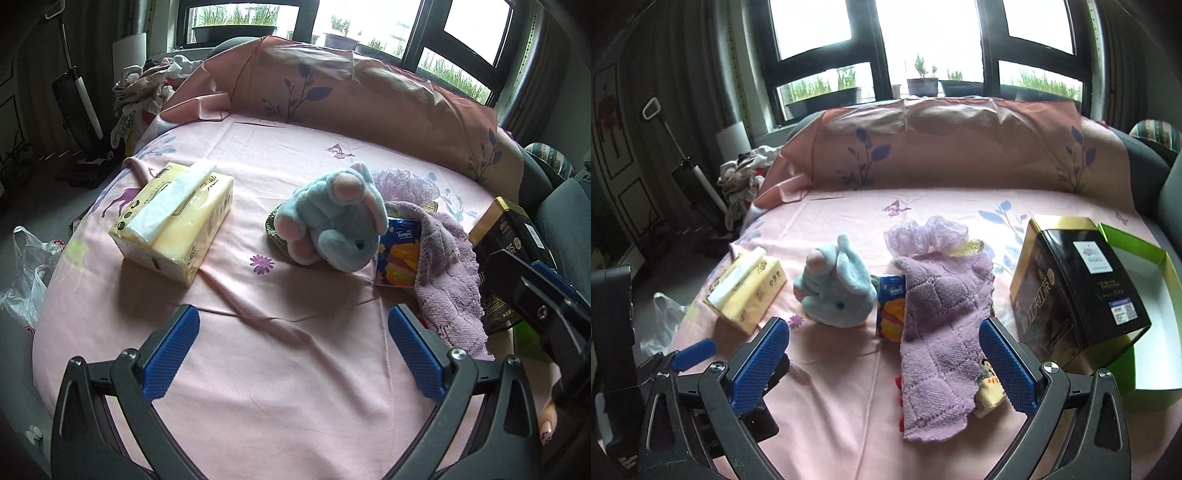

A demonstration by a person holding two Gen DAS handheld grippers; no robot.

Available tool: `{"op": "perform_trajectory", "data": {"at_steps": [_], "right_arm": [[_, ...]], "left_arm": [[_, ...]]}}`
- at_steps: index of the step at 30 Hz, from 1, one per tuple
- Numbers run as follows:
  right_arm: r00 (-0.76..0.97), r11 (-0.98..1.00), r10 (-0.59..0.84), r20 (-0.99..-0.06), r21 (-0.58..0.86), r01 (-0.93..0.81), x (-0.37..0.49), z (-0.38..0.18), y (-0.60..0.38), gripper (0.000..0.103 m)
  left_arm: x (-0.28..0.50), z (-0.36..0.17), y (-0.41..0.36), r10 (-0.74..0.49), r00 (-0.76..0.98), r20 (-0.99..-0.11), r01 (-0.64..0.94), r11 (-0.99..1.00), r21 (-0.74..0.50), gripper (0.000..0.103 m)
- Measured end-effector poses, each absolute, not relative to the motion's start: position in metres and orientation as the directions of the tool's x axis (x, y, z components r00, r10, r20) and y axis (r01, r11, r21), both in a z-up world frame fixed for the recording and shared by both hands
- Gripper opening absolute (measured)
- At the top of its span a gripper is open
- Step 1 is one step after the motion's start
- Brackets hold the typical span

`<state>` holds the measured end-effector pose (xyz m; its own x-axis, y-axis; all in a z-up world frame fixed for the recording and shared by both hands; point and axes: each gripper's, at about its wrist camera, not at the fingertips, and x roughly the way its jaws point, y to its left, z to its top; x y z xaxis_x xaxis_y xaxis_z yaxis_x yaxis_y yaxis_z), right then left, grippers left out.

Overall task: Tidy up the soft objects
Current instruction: 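Move the right tool to the lilac knitted towel and close on it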

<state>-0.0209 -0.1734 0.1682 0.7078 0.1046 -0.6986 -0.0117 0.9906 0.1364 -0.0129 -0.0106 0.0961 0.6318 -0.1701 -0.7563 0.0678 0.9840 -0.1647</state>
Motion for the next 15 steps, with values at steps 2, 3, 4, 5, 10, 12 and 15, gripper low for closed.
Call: {"op": "perform_trajectory", "data": {"at_steps": [2,3,4,5,10,12,15], "right_arm": [[0.690,0.988,0.111,-0.715,0.154,0.000,-0.022,0.160,-0.179,0.103],[0.686,0.989,0.105,-0.720,0.151,0.007,-0.023,0.156,-0.182,0.103],[0.687,0.989,0.093,-0.721,0.146,0.019,-0.025,0.154,-0.186,0.103],[0.688,0.990,0.079,-0.721,0.138,0.031,-0.027,0.153,-0.189,0.103],[0.699,0.986,0.062,-0.712,0.153,0.068,-0.029,0.151,-0.200,0.103],[0.709,0.987,0.052,-0.703,0.146,0.073,-0.029,0.153,-0.201,0.103],[0.711,0.989,0.039,-0.702,0.130,0.074,-0.029,0.153,-0.202,0.103]], "left_arm": [[-0.013,0.093,-0.013,-0.151,0.625,-0.766,0.070,0.988,-0.138,0.102],[-0.013,0.092,-0.015,-0.145,0.625,-0.767,0.075,0.989,-0.126,0.102],[-0.013,0.090,-0.016,-0.142,0.624,-0.769,0.081,0.990,-0.117,0.102],[-0.013,0.088,-0.017,-0.134,0.620,-0.773,0.081,0.991,-0.107,0.102],[-0.011,0.084,-0.021,-0.127,0.610,-0.782,0.078,0.992,-0.100,0.101],[-0.012,0.082,-0.024,-0.124,0.608,-0.784,0.086,0.992,-0.091,0.101],[-0.013,0.080,-0.029,-0.119,0.604,-0.788,0.098,0.992,-0.075,0.101]]}}
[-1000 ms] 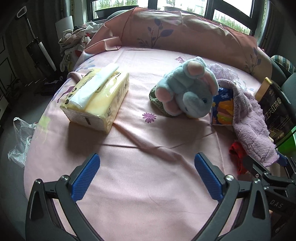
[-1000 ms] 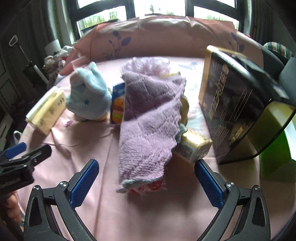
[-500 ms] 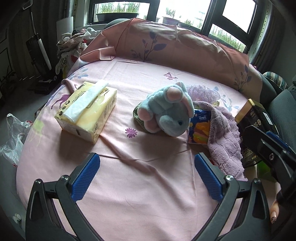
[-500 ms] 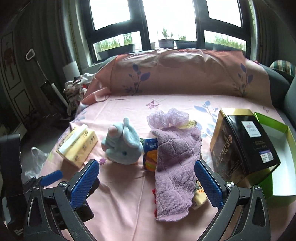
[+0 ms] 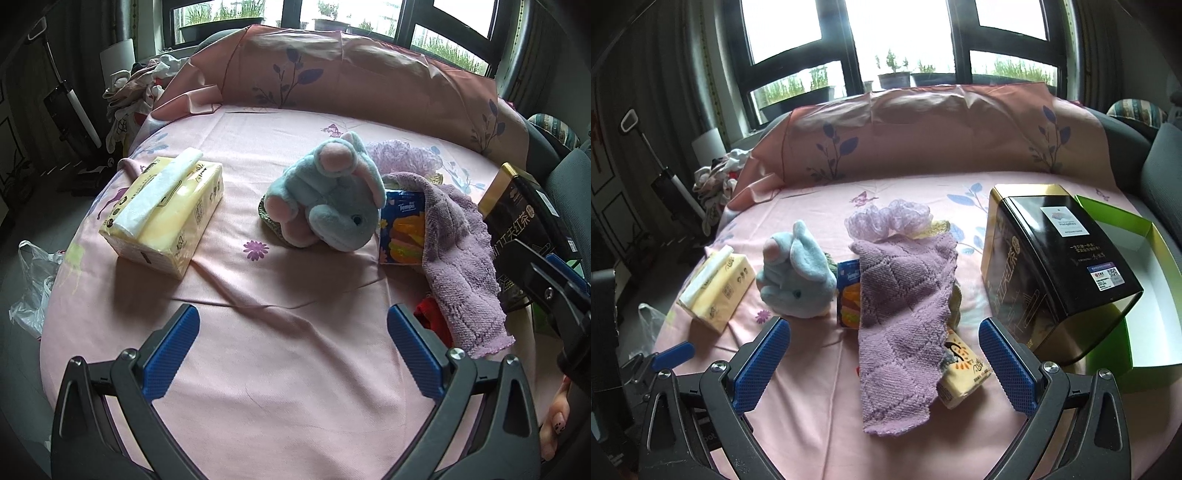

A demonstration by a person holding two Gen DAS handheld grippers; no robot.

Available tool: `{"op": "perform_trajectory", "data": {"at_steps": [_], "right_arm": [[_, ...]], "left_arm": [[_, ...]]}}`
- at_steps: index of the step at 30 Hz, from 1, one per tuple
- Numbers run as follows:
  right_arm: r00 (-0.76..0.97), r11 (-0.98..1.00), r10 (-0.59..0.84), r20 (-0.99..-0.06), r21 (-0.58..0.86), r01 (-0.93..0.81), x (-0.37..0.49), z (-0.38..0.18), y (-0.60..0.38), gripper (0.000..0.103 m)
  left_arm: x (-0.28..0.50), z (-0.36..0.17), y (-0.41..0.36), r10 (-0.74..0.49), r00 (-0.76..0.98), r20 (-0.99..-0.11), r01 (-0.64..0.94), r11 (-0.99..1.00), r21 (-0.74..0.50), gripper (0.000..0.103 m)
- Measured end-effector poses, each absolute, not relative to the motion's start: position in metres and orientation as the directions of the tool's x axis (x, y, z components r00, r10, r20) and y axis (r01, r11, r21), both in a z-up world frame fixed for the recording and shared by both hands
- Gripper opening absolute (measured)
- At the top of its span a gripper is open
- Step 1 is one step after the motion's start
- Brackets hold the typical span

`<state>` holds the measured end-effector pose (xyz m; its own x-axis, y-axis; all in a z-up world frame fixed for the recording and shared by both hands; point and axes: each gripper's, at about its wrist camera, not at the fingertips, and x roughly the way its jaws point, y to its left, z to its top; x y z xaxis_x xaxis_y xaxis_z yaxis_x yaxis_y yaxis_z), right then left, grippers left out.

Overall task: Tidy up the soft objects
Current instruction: 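Move the right tool to the lilac knitted towel and close on it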

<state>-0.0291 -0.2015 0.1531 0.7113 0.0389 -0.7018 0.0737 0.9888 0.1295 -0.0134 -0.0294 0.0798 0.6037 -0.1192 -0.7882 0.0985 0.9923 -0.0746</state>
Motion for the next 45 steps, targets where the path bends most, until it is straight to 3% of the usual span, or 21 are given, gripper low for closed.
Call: {"op": "perform_trajectory", "data": {"at_steps": [19,23,27,36,41,45], "right_arm": [[0.723,0.985,0.052,-0.689,0.154,0.075,-0.033,0.159,-0.204,0.103],[0.716,0.981,0.067,-0.695,0.176,0.080,-0.034,0.161,-0.208,0.091],[0.694,0.967,0.107,-0.712,0.237,0.094,-0.031,0.160,-0.219,0.081],[0.608,0.973,0.113,-0.786,0.212,0.092,0.008,0.167,-0.221,0.081],[0.538,0.959,0.153,-0.829,0.257,0.123,0.011,0.140,-0.227,0.081],[0.469,0.969,0.128,-0.874,0.212,0.130,0.014,0.115,-0.219,0.081]], "left_arm": [[-0.016,0.087,-0.034,-0.142,0.614,-0.776,0.101,0.990,-0.101,0.100],[-0.017,0.087,-0.032,-0.136,0.611,-0.780,0.096,0.991,-0.098,0.099],[-0.016,0.089,-0.029,-0.134,0.614,-0.778,0.083,0.991,-0.106,0.097],[-0.010,0.090,-0.014,-0.122,0.607,-0.785,0.014,0.990,-0.142,0.092],[-0.009,0.087,-0.012,-0.146,0.583,-0.799,0.014,0.985,-0.170,0.090],[-0.009,0.085,-0.014,-0.120,0.585,-0.802,0.012,0.990,-0.140,0.090]]}}
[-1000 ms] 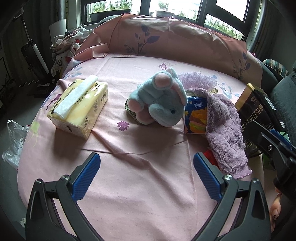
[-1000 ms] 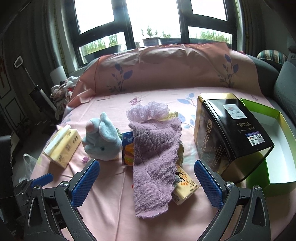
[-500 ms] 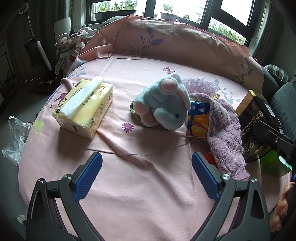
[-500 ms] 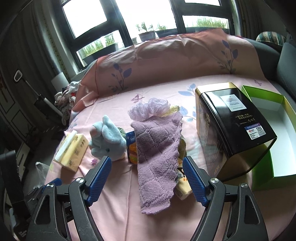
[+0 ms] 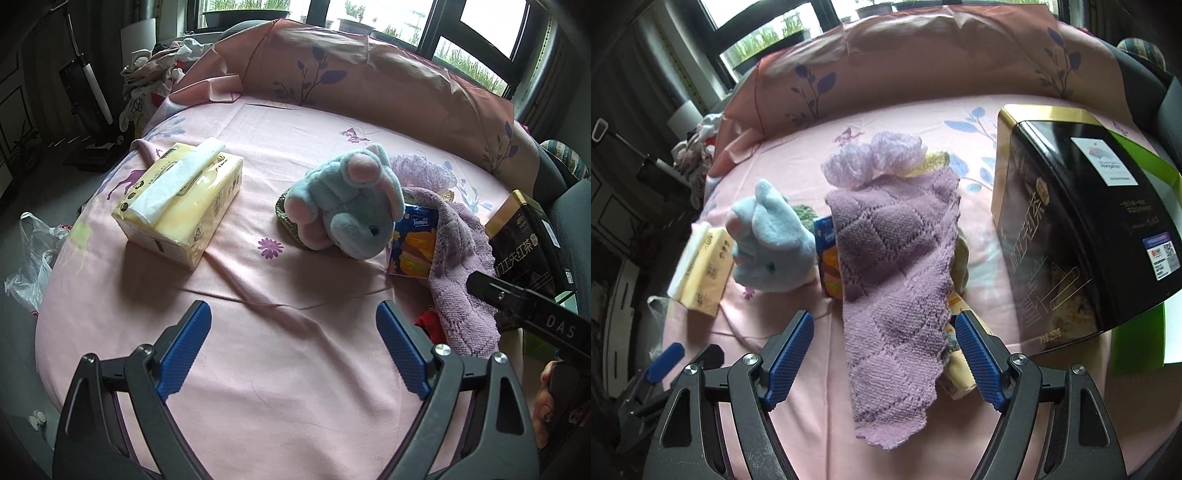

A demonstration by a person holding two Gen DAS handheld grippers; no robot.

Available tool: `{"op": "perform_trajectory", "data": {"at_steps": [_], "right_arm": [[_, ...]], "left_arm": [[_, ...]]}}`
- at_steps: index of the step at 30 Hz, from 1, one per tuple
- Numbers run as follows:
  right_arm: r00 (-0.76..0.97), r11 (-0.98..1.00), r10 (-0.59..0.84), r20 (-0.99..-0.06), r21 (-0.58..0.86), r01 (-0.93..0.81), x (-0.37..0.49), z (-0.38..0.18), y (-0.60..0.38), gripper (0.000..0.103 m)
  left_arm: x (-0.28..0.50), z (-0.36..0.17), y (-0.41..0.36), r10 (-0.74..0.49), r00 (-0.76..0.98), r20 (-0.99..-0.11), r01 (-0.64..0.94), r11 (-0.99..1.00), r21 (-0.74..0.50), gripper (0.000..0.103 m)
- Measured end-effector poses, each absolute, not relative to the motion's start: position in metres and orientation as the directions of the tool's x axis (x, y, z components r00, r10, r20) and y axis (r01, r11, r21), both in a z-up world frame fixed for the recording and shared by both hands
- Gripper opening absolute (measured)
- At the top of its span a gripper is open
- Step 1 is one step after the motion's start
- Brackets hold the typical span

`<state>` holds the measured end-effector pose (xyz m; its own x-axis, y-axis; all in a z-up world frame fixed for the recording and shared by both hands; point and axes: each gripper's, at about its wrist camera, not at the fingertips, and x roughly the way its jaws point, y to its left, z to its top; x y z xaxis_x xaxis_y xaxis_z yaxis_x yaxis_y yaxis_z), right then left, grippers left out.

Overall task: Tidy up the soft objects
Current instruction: 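Move the right tool to the lilac knitted towel and close on it, then lift the lilac towel with the right tool off the bed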

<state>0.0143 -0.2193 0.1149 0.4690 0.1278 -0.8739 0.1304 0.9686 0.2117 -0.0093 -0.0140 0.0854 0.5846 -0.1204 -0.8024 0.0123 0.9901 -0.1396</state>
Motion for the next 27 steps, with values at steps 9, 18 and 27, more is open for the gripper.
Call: {"op": "perform_trajectory", "data": {"at_steps": [9,18,27], "right_arm": [[0.461,0.985,0.000,-0.887,0.080,0.154,0.021,0.092,-0.215,0.023],[0.600,0.931,0.257,-0.758,0.361,0.057,-0.024,0.168,-0.226,0.010],[0.595,0.921,0.361,-0.718,0.373,-0.109,-0.101,0.224,-0.209,0.010]], "left_arm": [[-0.011,0.084,-0.012,-0.133,0.574,-0.808,0.016,0.988,-0.151,0.090],[-0.013,0.090,0.006,-0.157,0.579,-0.800,-0.016,0.979,-0.204,0.090],[-0.019,0.096,0.024,-0.194,0.587,-0.786,-0.030,0.965,-0.261,0.090]]}}
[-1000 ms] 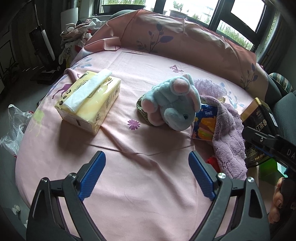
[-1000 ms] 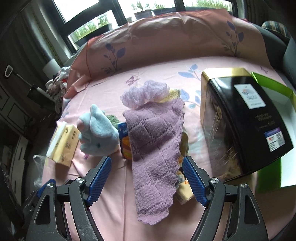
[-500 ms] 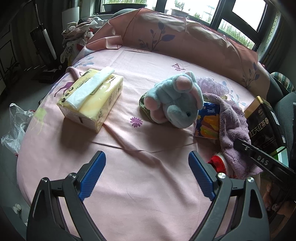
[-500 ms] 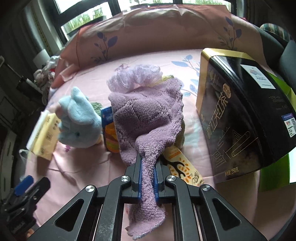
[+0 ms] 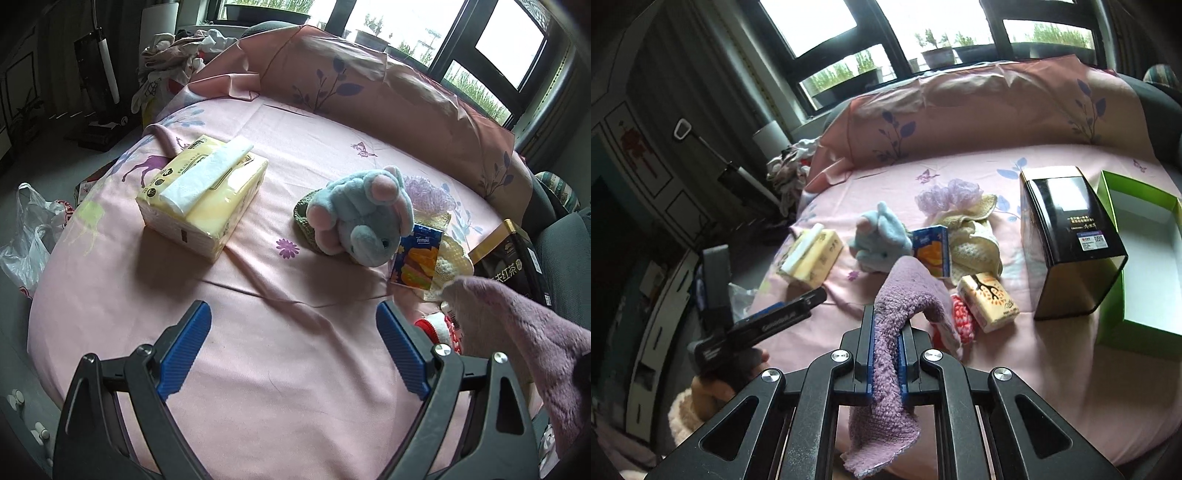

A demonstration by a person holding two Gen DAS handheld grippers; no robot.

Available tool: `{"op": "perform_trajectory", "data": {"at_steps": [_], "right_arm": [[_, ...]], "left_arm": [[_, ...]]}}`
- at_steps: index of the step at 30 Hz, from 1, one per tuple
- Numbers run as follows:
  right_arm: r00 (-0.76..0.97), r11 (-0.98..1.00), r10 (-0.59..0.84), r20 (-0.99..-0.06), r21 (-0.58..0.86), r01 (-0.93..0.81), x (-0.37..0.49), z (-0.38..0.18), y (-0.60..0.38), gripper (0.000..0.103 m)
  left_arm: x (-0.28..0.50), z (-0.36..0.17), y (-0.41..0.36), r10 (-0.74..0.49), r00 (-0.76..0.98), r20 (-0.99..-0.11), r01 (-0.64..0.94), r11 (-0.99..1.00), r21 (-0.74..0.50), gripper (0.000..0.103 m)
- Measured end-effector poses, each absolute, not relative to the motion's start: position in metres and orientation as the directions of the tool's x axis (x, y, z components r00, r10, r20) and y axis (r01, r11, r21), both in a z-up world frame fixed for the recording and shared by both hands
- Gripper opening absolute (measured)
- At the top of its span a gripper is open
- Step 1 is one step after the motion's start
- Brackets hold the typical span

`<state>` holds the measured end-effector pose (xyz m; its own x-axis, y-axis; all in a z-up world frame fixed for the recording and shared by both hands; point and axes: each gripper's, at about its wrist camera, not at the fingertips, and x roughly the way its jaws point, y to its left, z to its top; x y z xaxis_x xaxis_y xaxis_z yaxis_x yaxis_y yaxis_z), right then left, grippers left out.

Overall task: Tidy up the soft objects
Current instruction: 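Lift the lilac towel with the right tool off the bed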

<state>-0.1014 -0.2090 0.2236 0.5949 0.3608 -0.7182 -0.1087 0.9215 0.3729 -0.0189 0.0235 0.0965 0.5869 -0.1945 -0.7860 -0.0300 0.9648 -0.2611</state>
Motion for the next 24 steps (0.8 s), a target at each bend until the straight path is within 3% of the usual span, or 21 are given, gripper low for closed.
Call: {"op": "perform_trajectory", "data": {"at_steps": [6,16,20,22,24], "right_arm": [[0.511,0.900,0.429,-0.745,0.402,-0.170,-0.106,0.202,-0.185,0.010],[0.364,0.939,0.301,-0.881,0.340,0.045,-0.010,0.090,-0.162,0.010],[0.335,0.913,0.362,-0.870,0.404,0.060,-0.007,0.064,-0.169,0.011],[0.350,0.909,0.367,-0.862,0.412,0.060,-0.013,0.074,-0.177,0.019],[0.393,0.917,0.347,-0.852,0.396,0.048,-0.022,0.096,-0.186,0.054]], "left_arm": [[-0.021,0.096,0.028,-0.225,0.573,-0.788,-0.014,0.959,-0.285,0.090],[-0.016,0.079,0.024,-0.245,0.512,-0.823,-0.001,0.958,-0.286,0.091],[-0.014,0.071,0.018,-0.232,0.489,-0.841,0.010,0.965,-0.261,0.092],[-0.015,0.069,0.013,-0.231,0.486,-0.843,0.023,0.967,-0.252,0.092],[-0.017,0.068,0.008,-0.255,0.482,-0.839,0.051,0.963,-0.263,0.094]]}}
